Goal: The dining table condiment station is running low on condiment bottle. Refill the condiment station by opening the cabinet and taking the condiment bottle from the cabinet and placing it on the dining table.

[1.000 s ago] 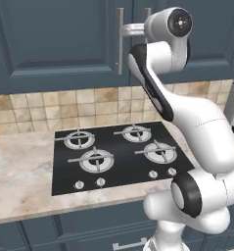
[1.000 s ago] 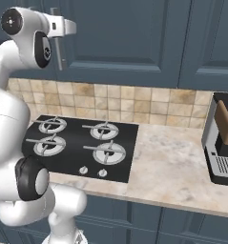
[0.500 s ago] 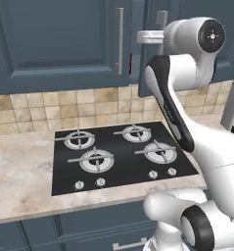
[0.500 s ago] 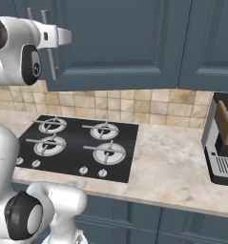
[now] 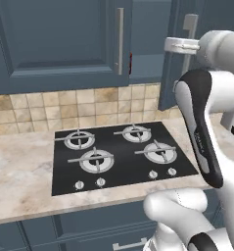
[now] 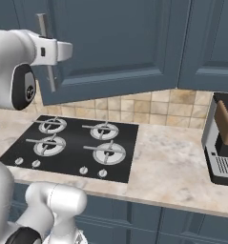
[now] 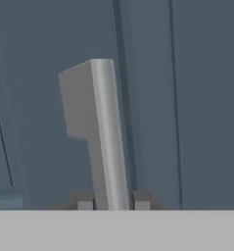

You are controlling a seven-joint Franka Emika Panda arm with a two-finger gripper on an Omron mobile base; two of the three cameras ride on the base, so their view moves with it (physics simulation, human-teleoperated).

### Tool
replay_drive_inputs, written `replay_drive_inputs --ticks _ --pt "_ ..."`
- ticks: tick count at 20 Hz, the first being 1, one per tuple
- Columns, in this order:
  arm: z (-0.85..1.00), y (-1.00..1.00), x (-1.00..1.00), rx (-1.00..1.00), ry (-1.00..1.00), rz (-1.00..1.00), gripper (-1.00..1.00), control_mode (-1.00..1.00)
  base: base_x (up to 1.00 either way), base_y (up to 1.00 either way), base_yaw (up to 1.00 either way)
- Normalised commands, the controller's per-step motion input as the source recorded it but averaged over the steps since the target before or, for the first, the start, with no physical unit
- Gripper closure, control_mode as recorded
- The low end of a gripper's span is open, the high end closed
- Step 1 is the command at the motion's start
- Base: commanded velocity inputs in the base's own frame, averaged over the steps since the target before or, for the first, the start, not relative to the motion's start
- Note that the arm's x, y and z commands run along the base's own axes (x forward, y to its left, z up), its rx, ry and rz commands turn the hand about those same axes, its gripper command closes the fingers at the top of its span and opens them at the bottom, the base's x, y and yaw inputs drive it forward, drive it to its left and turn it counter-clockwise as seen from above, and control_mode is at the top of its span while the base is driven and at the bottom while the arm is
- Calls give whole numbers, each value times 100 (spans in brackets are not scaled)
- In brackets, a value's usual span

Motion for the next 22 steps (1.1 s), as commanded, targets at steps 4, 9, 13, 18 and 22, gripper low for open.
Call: replay_drive_inputs --ticks 4,9,13,18,22 --pt "-17 -44 -100 12 0 0 100 -100 0 0 0" --pt "-36 7 -13 -8 7 0 -100 -100 0 0 0" --pt "-3 2 -91 0 0 -4 -100 -100 0 0 0" --pt "16 30 -98 -16 -9 -3 -100 -100 0 0 0" --pt "5 73 -20 -27 7 -8 -100 -100 0 0 0"
